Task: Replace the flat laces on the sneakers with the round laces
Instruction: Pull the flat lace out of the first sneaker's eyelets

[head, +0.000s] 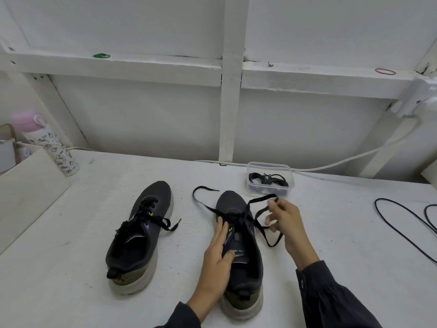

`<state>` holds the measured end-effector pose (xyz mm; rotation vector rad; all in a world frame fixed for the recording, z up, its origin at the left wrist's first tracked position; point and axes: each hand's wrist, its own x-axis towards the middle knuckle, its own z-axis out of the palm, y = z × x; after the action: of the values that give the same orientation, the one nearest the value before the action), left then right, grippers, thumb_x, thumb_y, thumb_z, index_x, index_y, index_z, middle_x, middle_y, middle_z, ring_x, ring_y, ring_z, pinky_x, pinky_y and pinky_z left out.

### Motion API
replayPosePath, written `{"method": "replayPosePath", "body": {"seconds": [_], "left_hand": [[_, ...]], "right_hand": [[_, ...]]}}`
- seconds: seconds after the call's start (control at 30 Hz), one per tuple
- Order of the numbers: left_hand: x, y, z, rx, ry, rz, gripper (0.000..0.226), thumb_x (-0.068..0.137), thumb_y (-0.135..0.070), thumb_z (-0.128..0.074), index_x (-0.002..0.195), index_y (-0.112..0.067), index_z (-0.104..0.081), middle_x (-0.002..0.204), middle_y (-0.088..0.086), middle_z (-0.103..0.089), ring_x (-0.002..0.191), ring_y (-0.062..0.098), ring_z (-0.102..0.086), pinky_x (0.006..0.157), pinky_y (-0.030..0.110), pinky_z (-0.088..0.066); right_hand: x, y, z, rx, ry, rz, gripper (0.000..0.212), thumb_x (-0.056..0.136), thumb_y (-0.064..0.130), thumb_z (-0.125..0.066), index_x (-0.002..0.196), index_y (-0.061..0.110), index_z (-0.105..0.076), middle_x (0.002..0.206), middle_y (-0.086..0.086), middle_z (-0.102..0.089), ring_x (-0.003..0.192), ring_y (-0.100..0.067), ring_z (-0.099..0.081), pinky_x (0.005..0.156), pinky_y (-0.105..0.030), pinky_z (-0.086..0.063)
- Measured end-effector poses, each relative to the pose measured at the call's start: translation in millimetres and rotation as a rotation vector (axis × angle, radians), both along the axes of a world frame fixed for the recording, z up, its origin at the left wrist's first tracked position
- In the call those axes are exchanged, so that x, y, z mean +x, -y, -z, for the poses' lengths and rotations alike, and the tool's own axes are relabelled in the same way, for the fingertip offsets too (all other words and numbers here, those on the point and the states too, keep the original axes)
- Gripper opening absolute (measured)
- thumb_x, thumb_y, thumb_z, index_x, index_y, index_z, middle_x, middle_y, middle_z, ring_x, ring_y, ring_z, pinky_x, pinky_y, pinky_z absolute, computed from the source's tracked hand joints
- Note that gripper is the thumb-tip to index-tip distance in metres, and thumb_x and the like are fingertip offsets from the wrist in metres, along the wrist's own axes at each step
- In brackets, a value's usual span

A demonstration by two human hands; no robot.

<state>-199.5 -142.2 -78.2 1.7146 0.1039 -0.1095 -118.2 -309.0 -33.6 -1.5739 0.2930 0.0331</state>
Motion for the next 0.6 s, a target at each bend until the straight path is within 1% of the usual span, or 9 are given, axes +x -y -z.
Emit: {"method": "replayPosePath", "body": {"seconds": [0.07, 0.1, 0.17, 0.23, 0.33, 0.4, 0.5, 0.57, 0.6], "left_hand": [[0, 1, -1, 0.001, -0.002, 0.000, 0.069, 0.092, 0.011, -0.044, 0.151, -0.021, -0.029, 0.158, -0.020, -0.018, 0.144, -0.002, -0.018, 0.120, 0.027, -0.020], [0, 1, -1, 0.003, -0.001, 0.000, 0.068, 0.093, 0.011, -0.043, 0.151, -0.021, -0.029, 0.158, -0.019, -0.018, 0.144, -0.002, -0.018, 0.120, 0.027, -0.020], [0, 2, -1, 0.011, 0.008, -0.002, 0.068, 0.092, 0.012, -0.044, 0.150, -0.021, -0.030, 0.158, -0.018, -0.019, 0.144, -0.002, -0.019, 0.120, 0.025, -0.019], [1, 2, 0, 0.023, 0.016, -0.007, 0.068, 0.091, 0.013, -0.044, 0.150, -0.019, -0.031, 0.158, -0.016, -0.020, 0.144, -0.002, -0.019, 0.119, 0.022, -0.018], [1, 2, 0, 0.015, 0.011, -0.011, 0.068, 0.091, 0.013, -0.044, 0.150, -0.019, -0.030, 0.157, -0.018, -0.020, 0.145, -0.001, -0.019, 0.120, 0.023, -0.018], [1, 1, -1, 0.010, 0.008, -0.003, 0.068, 0.091, 0.012, -0.045, 0.150, -0.020, -0.030, 0.157, -0.018, -0.019, 0.144, -0.002, -0.019, 0.120, 0.023, -0.019], [1, 0, -1, 0.006, 0.006, 0.004, 0.069, 0.092, 0.013, -0.045, 0.150, -0.020, -0.030, 0.157, -0.018, -0.019, 0.143, -0.003, -0.020, 0.119, 0.021, -0.020], [0, 1, -2, -0.001, 0.000, -0.002, 0.069, 0.092, 0.013, -0.044, 0.150, -0.020, -0.030, 0.157, -0.018, -0.019, 0.143, -0.003, -0.020, 0.119, 0.022, -0.020], [0, 1, -2, -0.003, 0.001, -0.005, 0.069, 0.091, 0.013, -0.044, 0.150, -0.020, -0.030, 0.157, -0.018, -0.020, 0.143, -0.003, -0.020, 0.119, 0.023, -0.020]], "right_hand": [[3, 7, -3, 0.040, 0.002, 0.078, 0.020, 0.098, 0.021, -0.057, 0.085, 0.006, -0.056, 0.078, -0.003, -0.052, 0.050, -0.013, -0.050, 0.040, -0.020, -0.033], [2, 9, -4, 0.018, -0.022, 0.039, 0.023, 0.097, 0.026, -0.059, 0.088, 0.004, -0.058, 0.079, -0.004, -0.054, 0.050, -0.012, -0.050, 0.041, -0.021, -0.033], [-2, 8, -2, -0.071, -0.106, -0.138, 0.035, 0.091, 0.032, -0.066, 0.090, -0.002, -0.062, 0.075, -0.004, -0.059, 0.050, -0.013, -0.052, 0.043, -0.022, -0.032], [-11, 1, 3, -0.130, -0.152, -0.315, 0.035, 0.084, 0.030, -0.075, 0.086, -0.004, -0.064, 0.064, -0.005, -0.057, 0.049, -0.014, -0.050, 0.044, -0.023, -0.030], [-17, -8, 9, -0.145, -0.115, -0.391, 0.021, 0.083, 0.018, -0.076, 0.074, 0.003, -0.064, 0.060, -0.004, -0.057, 0.050, -0.015, -0.050, 0.044, -0.021, -0.032], [-14, -8, 8, -0.140, -0.083, -0.357, 0.021, 0.090, 0.012, -0.066, 0.072, 0.007, -0.058, 0.064, -0.005, -0.059, 0.049, -0.015, -0.052, 0.044, -0.021, -0.032], [-3, -3, 7, -0.043, -0.030, -0.094, 0.020, 0.098, 0.013, -0.054, 0.081, 0.004, -0.053, 0.073, -0.006, -0.056, 0.046, -0.013, -0.051, 0.040, -0.021, -0.032], [0, 1, 6, 0.030, -0.012, 0.046, 0.020, 0.100, 0.017, -0.052, 0.085, 0.005, -0.052, 0.075, -0.005, -0.053, 0.046, -0.012, -0.049, 0.039, -0.021, -0.031], [-1, 1, 6, 0.037, -0.026, 0.042, 0.023, 0.100, 0.022, -0.054, 0.085, 0.004, -0.052, 0.075, -0.004, -0.053, 0.046, -0.013, -0.048, 0.039, -0.022, -0.030]]}}
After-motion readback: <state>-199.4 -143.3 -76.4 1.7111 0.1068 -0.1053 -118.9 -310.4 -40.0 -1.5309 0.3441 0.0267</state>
